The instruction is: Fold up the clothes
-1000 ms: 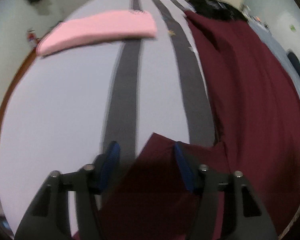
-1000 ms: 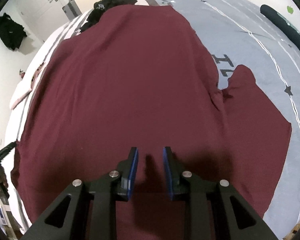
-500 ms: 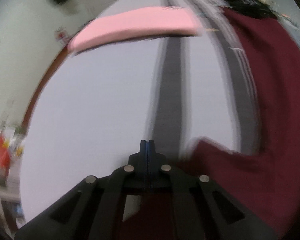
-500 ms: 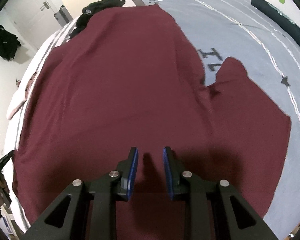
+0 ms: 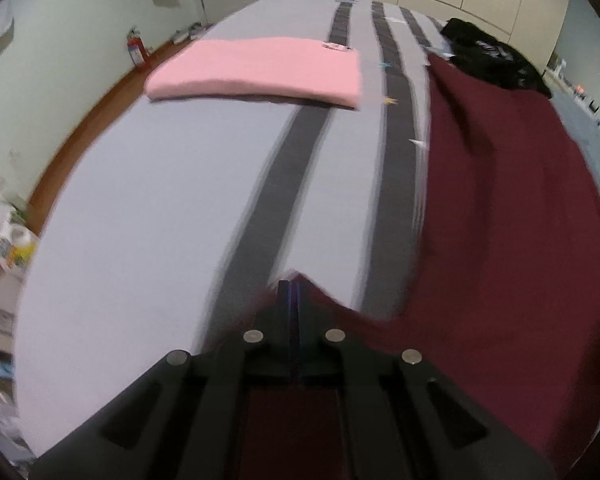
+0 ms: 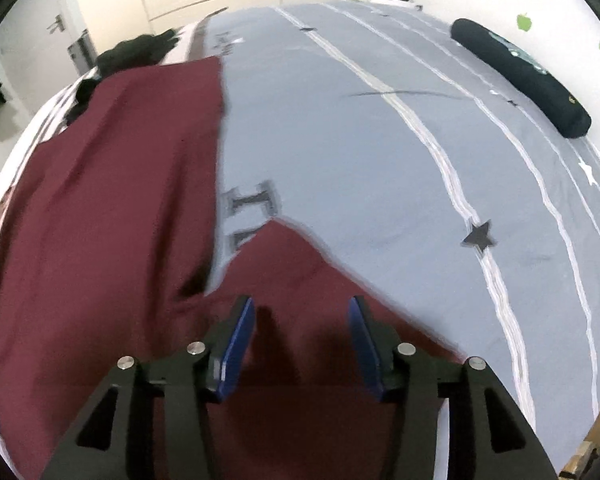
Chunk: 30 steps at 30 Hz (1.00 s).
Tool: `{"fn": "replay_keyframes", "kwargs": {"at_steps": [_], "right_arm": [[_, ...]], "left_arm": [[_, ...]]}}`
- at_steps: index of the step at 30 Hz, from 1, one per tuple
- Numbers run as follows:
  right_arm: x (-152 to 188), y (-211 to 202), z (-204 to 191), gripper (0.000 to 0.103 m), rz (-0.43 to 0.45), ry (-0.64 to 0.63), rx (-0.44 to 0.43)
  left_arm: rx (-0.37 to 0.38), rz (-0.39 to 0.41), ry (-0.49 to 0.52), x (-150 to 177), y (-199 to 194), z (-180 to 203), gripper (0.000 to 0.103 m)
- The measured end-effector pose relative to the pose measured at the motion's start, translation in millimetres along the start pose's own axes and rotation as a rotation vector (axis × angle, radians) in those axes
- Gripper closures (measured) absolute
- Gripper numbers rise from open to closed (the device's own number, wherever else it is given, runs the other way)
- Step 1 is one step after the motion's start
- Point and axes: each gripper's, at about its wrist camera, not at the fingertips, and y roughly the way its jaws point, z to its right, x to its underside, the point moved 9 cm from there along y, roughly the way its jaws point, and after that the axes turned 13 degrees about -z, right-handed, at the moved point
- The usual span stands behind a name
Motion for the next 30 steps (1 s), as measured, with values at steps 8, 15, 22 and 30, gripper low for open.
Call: {"fn": "replay_keyframes", "kwargs": {"at_steps": [8,15,22,30], "right_arm": [[-23,35,4,0.057,-0.056,-0.133,-0.065],[-27,50,21,0.059,-0.053,-0.086,0.003],[-17,42,90,0.059,-0.044,0.088,0.056],[30,27,98,0.057,-0.067,0.098,-0.046]], "left_arm": [[0.018,-0.093,0.048,49,12,45,0.097],[-0.038,-0.099,0.054,52,13,41,0.097],[-0.084,-0.089,-0.020,66,-4,7,0.096],[-0.080,-0.105,-0.080,105,-10,-1,0.094]]}}
